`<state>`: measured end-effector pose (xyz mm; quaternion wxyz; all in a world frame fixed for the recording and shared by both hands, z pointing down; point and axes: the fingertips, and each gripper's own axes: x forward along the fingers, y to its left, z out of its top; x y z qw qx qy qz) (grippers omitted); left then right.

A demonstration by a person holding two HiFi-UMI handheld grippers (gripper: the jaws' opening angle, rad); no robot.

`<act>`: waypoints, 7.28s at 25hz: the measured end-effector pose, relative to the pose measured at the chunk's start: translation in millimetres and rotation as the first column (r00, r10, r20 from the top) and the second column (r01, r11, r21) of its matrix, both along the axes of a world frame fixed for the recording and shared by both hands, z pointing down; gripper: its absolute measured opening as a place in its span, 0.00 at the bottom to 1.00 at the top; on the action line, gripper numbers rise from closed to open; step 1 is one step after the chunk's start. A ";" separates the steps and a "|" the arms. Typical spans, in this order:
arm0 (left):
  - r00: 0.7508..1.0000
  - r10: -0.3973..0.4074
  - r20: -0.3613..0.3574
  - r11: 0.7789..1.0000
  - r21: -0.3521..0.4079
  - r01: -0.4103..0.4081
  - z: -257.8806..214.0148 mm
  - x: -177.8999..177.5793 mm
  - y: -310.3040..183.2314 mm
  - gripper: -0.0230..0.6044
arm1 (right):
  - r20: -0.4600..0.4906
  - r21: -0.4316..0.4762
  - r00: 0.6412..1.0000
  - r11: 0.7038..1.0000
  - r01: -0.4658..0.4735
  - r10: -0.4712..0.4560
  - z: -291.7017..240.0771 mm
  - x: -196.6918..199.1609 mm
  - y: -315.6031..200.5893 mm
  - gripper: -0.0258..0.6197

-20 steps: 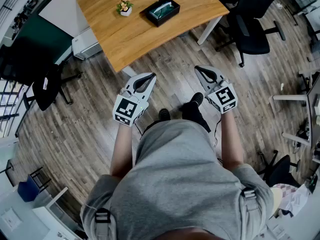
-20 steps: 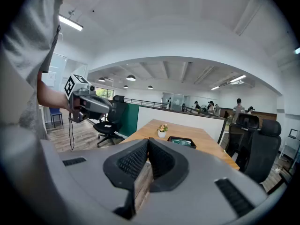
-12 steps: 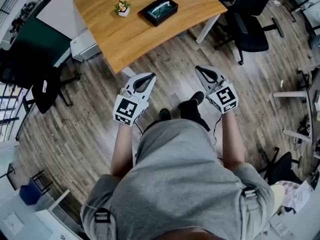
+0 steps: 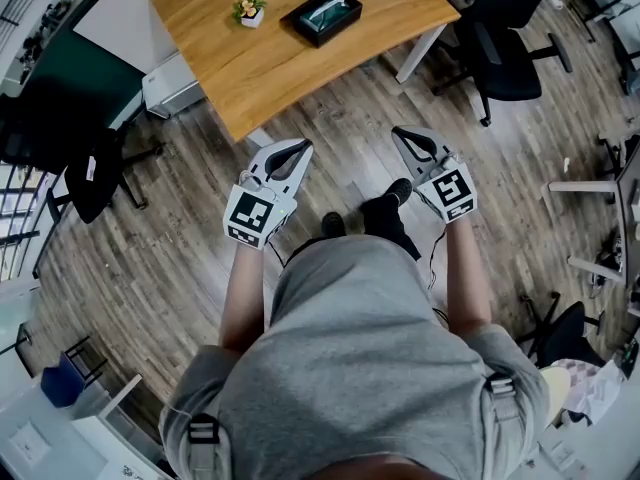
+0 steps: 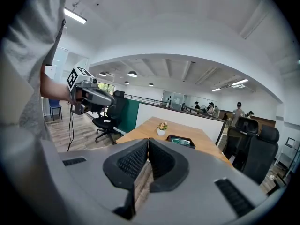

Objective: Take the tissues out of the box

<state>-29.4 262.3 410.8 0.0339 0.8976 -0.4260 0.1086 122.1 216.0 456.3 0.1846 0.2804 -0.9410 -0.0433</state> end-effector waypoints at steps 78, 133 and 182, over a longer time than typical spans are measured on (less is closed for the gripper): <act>0.953 -0.271 0.138 0.956 -0.082 0.283 27.4 112.7 -175.3 0.41 | -0.031 -0.040 0.942 0.942 0.334 -0.335 40.9 70.1 -226.3 0.49; 0.965 -0.231 0.121 0.961 -0.129 0.246 49.5 29.7 -337.2 0.41 | -0.115 -0.108 0.935 0.940 0.324 -0.335 74.2 -14.4 -371.2 0.47; 0.972 -0.217 0.086 0.960 -0.163 0.229 85.6 -98.5 -434.6 0.41 | -0.244 -0.134 0.864 0.898 0.419 -0.440 123.4 -156.4 -456.2 0.48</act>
